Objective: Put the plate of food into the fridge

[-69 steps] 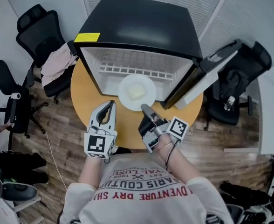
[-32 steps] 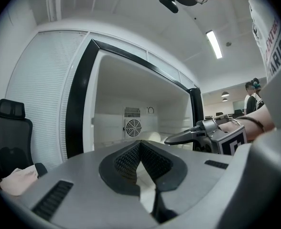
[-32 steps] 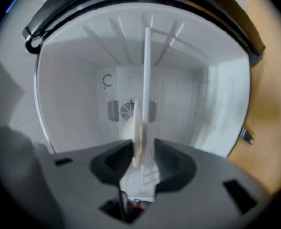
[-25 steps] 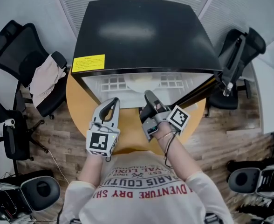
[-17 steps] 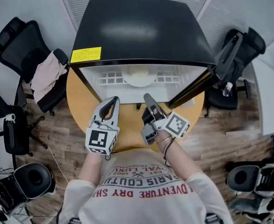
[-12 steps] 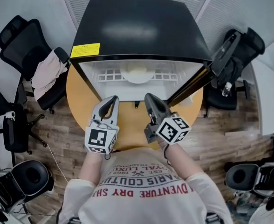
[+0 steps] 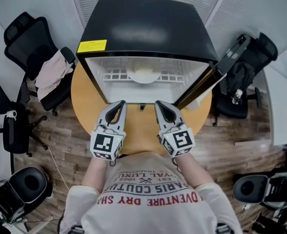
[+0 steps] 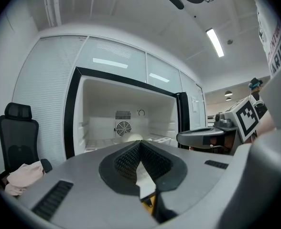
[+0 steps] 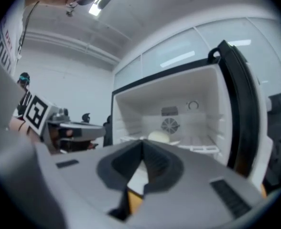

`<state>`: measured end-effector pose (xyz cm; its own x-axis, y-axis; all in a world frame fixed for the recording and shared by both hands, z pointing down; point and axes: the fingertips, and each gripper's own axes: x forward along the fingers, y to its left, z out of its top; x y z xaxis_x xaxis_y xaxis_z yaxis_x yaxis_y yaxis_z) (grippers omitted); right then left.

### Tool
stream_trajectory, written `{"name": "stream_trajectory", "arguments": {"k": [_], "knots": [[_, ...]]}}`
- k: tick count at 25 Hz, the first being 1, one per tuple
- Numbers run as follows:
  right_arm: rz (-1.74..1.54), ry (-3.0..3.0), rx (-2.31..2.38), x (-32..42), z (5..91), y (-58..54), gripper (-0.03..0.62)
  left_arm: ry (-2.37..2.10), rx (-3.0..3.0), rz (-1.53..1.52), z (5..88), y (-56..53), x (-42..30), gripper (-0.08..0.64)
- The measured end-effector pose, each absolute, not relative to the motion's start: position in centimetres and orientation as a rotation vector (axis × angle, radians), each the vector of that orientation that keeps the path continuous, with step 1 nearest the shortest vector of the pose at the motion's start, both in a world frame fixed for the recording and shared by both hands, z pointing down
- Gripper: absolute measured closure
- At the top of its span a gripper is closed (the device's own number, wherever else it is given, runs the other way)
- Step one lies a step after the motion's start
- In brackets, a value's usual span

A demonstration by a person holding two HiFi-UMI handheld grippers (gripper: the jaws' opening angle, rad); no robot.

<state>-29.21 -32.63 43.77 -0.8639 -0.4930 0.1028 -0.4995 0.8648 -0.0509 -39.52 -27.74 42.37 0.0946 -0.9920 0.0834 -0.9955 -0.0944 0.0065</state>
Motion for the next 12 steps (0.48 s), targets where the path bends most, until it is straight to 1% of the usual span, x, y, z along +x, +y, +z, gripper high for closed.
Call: {"name": "stream_trajectory", "arguments": {"k": [12], "knots": [[0.102,-2.952,0.756,-28.52,43.45,-32.1,0.565,-2.082,2.287,0.09,41.72,-27.69,-38.59,0.53]]}}
